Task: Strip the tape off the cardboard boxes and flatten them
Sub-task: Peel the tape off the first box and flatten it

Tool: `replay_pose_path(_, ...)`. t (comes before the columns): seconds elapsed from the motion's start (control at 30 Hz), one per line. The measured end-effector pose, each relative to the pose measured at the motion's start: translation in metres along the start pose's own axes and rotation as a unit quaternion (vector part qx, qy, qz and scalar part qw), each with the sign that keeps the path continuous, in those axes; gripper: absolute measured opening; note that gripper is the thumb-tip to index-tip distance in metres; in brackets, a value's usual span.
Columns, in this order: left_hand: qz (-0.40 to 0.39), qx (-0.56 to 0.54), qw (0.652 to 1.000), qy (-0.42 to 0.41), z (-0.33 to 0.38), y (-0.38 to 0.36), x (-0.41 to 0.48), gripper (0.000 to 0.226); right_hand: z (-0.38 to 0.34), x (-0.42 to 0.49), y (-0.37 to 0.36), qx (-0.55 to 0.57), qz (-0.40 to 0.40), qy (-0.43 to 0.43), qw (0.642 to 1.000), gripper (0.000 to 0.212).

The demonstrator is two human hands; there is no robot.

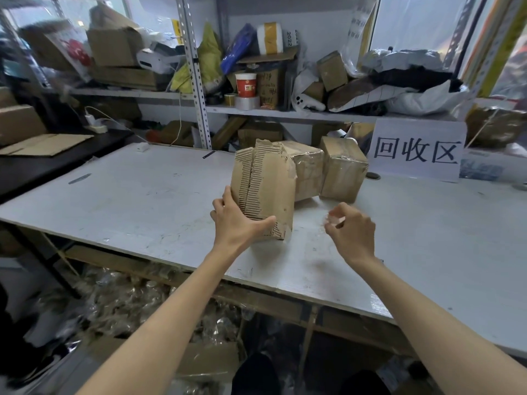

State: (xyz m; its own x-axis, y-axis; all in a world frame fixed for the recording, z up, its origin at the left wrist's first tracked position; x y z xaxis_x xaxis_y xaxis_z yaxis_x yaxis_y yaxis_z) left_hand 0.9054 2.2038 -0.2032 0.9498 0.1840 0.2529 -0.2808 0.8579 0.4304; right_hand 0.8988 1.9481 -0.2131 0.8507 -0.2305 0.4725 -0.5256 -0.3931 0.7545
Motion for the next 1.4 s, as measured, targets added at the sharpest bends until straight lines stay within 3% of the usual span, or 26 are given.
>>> replay_pose_path(0.1,-0.002,0.013,1.0,-0.021,0.001,-0.005,0.0,0.119,0.007,-0.009,-0.011,-0.074,-0.016,0.034,0.997,0.002)
replay_pose_path(0.27,-0.01,0.016,1.0,-0.023,0.0,-0.008,0.001,0.121,0.023,-0.026,-0.039,-0.131,-0.131,0.047,0.982,0.013)
replay_pose_path(0.4,-0.013,0.014,1.0,-0.02,0.0,-0.01,0.001,0.122,0.026,-0.015,-0.025,-0.164,-0.101,0.0,0.981,0.02)
replay_pose_path(0.53,-0.009,0.013,1.0,-0.018,0.001,-0.008,0.0,0.121,0.038,-0.003,-0.01,-0.1,-0.081,-0.059,0.99,0.014)
replay_pose_path(0.63,-0.01,0.004,1.0,-0.009,0.001,-0.006,0.0,0.125,0.029,-0.001,-0.005,-0.097,-0.062,-0.038,0.993,0.016)
replay_pose_path(0.73,-0.004,-0.01,1.0,-0.003,0.0,-0.003,0.0,0.12,-0.003,0.006,-0.004,0.028,-0.058,-0.002,0.998,0.017)
replay_pose_path(0.93,-0.031,-0.097,0.994,0.036,-0.007,0.005,0.006,0.127,-0.07,0.025,-0.017,0.27,-0.218,0.01,0.938,0.055)
replay_pose_path(1.03,-0.06,-0.118,0.99,0.053,-0.012,0.004,0.008,0.128,-0.086,0.02,-0.026,0.226,-0.248,0.043,0.941,0.082)
replay_pose_path(1.1,-0.09,-0.132,0.984,0.084,-0.017,-0.001,0.011,0.128,-0.087,0.018,-0.029,0.215,-0.246,0.051,0.944,0.088)
replay_pose_path(1.2,-0.133,-0.14,0.971,0.142,-0.019,-0.009,0.015,0.133,-0.084,0.017,-0.03,0.218,-0.251,0.065,0.941,0.075)
replay_pose_path(1.3,-0.079,-0.178,0.967,0.167,-0.018,-0.004,0.023,0.133,-0.08,0.021,-0.028,0.262,-0.26,0.079,0.926,0.05)
replay_pose_path(1.4,-0.078,-0.178,0.969,0.151,-0.015,-0.003,0.029,0.12,-0.057,0.053,-0.023,0.238,-0.176,0.033,0.955,0.048)
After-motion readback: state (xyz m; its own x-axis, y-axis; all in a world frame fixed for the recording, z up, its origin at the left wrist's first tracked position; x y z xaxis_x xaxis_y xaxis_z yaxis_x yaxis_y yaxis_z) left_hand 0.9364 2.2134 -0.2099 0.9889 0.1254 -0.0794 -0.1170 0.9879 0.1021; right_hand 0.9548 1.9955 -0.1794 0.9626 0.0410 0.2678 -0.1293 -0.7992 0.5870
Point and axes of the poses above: each hand's wrist, its own x-axis towards the middle knuckle, its own y-axis out of the back of the hand, z = x × y, the point moved 7 cm from there along x, towards the middle knuckle, and after that the axes turned 9 degrees about -x, right-handed, at the moved point
